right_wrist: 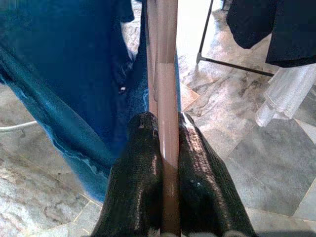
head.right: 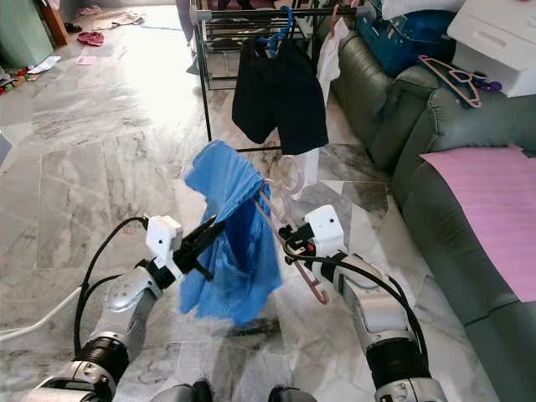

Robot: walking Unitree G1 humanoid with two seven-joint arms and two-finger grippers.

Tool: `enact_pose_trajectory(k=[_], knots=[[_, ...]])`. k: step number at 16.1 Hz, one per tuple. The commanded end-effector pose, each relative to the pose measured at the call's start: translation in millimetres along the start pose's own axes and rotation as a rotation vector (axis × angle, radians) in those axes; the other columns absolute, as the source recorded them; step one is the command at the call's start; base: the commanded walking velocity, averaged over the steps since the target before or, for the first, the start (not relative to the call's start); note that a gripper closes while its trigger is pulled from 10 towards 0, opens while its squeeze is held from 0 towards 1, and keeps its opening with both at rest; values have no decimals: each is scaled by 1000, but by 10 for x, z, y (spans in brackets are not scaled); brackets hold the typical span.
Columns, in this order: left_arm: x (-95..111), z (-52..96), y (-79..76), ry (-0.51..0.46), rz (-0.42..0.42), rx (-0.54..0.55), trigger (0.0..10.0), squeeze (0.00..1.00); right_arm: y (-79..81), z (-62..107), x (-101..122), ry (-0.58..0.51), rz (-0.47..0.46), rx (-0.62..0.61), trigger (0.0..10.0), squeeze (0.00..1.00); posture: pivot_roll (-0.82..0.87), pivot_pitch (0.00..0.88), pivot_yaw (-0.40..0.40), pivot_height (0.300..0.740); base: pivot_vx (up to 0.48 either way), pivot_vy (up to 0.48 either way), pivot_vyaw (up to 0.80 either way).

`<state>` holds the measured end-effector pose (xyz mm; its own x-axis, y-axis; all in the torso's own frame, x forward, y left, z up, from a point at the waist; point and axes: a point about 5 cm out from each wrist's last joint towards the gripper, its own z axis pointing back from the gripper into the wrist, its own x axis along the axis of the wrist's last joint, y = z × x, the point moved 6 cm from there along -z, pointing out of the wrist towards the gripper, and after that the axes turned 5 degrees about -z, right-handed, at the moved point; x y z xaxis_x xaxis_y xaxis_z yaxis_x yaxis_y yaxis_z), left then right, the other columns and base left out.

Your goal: Hang hanger

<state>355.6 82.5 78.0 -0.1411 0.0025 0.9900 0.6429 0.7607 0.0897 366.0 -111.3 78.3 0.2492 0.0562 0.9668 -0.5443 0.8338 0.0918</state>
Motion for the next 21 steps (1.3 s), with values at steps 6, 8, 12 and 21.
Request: enact_pose_trajectory(k=[6, 8, 12, 21], knots=[[-231, 99, -21, 104, 17, 5, 10000, 1000, -56, 56, 124, -59, 4, -17, 10000, 0, -238, 113, -15, 740, 0, 0, 0], [-256, 109, -53, 110, 28, -14, 10000, 1000, -51, 57, 123, -61, 4, -14, 10000, 0, -240, 115, -17, 740, 0, 0, 0], [-291, 148, -68, 127, -1, -29, 10000, 1000, 4, 69, 118, -53, 23, 26, 10000, 0, -239, 120, -21, 740, 0, 0, 0], [-21, 120, 156, 87, -188, -90, 10000, 1000, 52, 487, -171, 78, 246, 239, 10000, 0, -230, 144, -4, 740, 0, 0, 0]])
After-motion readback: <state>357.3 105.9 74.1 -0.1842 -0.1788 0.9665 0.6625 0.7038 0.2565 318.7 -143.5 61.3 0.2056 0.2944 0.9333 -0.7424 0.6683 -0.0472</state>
